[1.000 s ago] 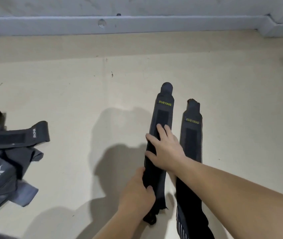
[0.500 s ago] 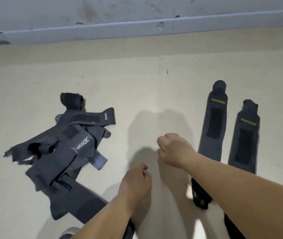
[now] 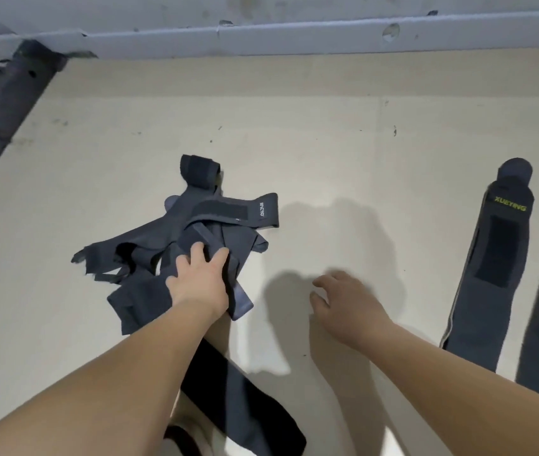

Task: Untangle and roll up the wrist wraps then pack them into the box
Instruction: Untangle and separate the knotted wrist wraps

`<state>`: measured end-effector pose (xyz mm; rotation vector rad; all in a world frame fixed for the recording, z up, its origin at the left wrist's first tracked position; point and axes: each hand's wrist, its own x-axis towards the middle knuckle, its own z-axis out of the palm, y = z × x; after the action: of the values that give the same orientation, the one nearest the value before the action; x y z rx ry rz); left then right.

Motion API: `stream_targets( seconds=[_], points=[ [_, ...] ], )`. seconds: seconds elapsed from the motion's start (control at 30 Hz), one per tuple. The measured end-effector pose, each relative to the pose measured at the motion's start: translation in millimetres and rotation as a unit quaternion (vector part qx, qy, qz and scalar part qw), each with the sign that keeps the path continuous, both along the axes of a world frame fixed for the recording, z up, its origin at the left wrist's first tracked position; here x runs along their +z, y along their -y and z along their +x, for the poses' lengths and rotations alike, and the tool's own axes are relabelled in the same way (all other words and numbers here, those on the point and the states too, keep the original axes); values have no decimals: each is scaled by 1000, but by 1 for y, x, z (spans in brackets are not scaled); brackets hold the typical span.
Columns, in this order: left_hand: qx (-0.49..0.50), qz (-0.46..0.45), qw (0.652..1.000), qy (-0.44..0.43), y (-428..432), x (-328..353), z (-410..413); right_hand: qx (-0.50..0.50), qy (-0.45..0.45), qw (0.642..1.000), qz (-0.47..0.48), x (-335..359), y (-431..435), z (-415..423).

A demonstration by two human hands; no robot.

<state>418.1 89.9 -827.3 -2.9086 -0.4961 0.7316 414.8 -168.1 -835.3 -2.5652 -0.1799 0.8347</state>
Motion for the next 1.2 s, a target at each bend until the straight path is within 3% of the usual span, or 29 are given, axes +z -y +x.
stream_targets(
  seconds=[0.17,0.3,0.4,0.47,0.57,0.67,0.87,0.97,1.03,1.1,1.2],
  points=[
    [-91,-32,995,13,-5,5,-1,-32,-95,994,39,6,-5,5],
    [-163,-56,979,113,-2,53,20,-51,-134,987,77,28,0,6],
    [-55,-224,963,138,11,110,38,-106,-157,965,179,65,0,10],
    [36,-330,930,160,21,150,43,-148,-169,946,232,103,-4,14],
    [81,-414,883,204,42,219,43,-189,-198,908,317,170,-10,18],
    [130,-493,824,247,68,297,29,-161,-185,885,395,244,-14,15],
    [234,-707,638,194,106,434,-25,-38,-162,850,500,395,11,-32],
    [249,-756,563,221,116,470,-49,-2,-66,879,471,446,33,-69],
    [265,-779,520,228,127,480,-67,-73,60,895,437,461,43,-91],
    [271,-799,505,184,145,480,-85,-171,105,851,485,469,54,-110],
    [252,-807,517,132,174,480,-115,-287,52,751,593,472,79,-128]
  ],
)
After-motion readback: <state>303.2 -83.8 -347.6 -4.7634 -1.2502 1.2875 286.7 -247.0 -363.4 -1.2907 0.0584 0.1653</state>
